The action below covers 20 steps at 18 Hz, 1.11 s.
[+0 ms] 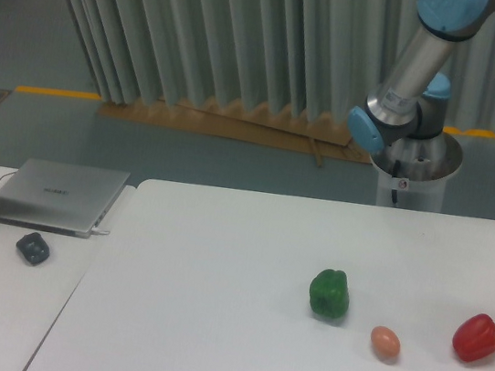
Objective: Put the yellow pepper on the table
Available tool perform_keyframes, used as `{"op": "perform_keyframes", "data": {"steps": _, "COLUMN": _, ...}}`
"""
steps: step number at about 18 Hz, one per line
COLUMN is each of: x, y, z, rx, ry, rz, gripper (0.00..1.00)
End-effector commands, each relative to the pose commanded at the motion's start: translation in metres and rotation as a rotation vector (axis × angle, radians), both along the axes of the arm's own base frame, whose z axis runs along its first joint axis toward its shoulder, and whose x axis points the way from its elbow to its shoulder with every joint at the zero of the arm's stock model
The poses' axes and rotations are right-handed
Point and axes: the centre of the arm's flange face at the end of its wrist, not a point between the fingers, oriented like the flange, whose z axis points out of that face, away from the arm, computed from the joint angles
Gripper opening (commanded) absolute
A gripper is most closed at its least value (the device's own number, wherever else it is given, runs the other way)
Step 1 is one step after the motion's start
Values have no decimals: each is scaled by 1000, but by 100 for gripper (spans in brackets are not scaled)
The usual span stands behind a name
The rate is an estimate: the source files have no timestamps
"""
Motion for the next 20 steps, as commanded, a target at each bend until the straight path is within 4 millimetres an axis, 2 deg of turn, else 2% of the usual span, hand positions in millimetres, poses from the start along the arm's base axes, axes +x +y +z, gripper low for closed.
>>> {"op": "perform_keyframes", "data": {"steps": 6, "x": -3, "y": -8, "z": 0, "rx": -2, "ry": -2, "rz": -15, "gripper": 100}}
{"op": "perform_keyframes", "data": {"steps": 20, "x": -7, "y": -29, "z": -18, "rx": -11, "ry": -36, "rz": -26, "gripper": 100}}
